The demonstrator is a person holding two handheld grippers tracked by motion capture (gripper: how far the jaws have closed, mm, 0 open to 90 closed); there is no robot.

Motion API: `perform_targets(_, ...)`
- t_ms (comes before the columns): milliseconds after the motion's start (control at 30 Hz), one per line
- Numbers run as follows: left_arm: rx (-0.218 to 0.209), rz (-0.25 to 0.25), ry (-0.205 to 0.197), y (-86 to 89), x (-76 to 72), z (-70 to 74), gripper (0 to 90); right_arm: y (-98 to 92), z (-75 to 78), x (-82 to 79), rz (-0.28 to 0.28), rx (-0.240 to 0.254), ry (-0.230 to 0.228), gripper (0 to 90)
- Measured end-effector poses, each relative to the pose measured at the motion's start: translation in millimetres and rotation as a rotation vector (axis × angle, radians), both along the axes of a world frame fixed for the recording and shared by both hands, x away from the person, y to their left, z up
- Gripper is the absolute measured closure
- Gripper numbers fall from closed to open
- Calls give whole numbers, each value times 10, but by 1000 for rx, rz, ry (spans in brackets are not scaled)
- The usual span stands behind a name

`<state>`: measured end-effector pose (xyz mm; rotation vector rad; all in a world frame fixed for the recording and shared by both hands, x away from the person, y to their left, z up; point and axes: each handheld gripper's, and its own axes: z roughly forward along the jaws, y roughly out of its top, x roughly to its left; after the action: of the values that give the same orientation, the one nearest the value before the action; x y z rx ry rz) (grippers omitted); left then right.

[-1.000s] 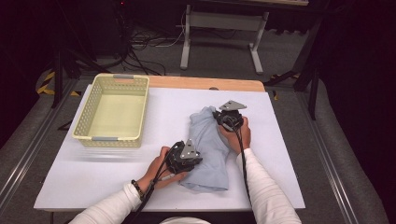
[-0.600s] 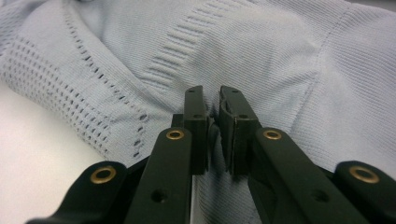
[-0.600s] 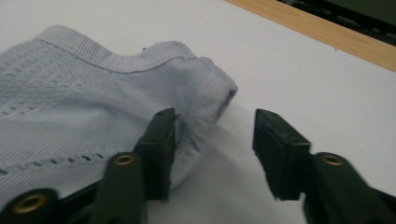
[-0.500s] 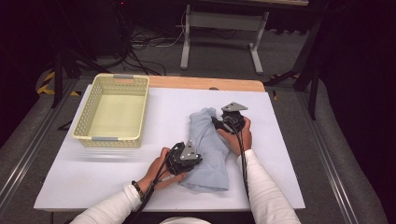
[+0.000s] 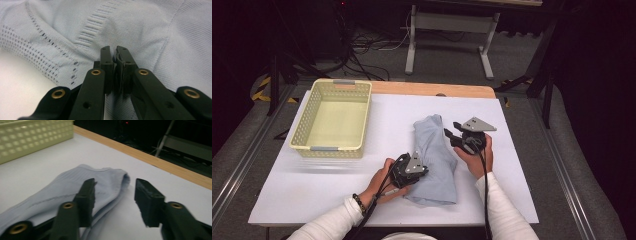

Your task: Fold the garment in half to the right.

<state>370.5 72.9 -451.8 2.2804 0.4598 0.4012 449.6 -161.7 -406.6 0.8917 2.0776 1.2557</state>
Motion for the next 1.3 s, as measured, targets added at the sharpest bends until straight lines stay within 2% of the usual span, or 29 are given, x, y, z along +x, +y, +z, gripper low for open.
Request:
perform_targets(67,-4,1,3,1,1,-2,842,-26,17,-149,47,8,2,674)
perform_targets(167,-2,1,0,1,-1,-1,841,-37,2,-387,104,-14,16,801)
perform_targets(233,0,-1,1,2,1,1,842,-38,-33,-516,143,-29,38,833)
perform_targets(300,-1,-3,4,2,5,1,842,-44,-79,-628,157,-41,57,853)
perform_targets(433,-5,-1,8,3,8,1,841,-110,-203,-772,153,-37,107,856)
perform_targets(500,-4,-2,8,3,8,2,841,-142,-276,-812,141,-68,133,831)
perform_targets(600,-6,-5,10,7,14,5,841,-204,-371,-797,109,-117,146,784)
perform_targets(667,-3,-5,16,19,18,18,841,-217,-420,-752,99,-134,160,737)
perform_targets(767,-3,-5,12,34,22,36,840,-215,-477,-707,99,-140,185,717)
perform_targets(833,-5,-1,6,59,21,62,842,-216,-491,-706,98,-131,187,714)
perform_targets(933,-25,4,21,108,12,105,844,-195,-490,-713,94,-149,177,696)
perform_targets(1033,-35,9,5,149,-17,168,847,-172,-458,-739,82,-178,153,603)
perform_targets(1167,-63,27,-12,226,-26,243,831,-205,-374,-748,64,-134,155,463)
perform_targets(1300,-85,74,-29,308,-9,295,733,-187,-306,-787,52,-87,133,362)
